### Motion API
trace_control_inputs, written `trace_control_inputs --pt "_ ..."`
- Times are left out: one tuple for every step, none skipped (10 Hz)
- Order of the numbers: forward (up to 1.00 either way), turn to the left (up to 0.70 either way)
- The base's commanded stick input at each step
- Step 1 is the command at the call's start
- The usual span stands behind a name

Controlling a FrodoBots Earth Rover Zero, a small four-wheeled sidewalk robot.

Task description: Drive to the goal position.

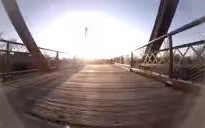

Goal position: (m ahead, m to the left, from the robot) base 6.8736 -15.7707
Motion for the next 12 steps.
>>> trace_control_inputs --pt "0.7 0.0" --pt "0.7 0.0" --pt "0.7 0.0" --pt "0.7 0.0" --pt "0.7 0.0" --pt "0.7 0.0" --pt "0.7 0.0" --pt "0.7 0.0" --pt "0.7 0.0" --pt "0.7 0.0" --pt "0.7 0.0" --pt "0.7 0.0"
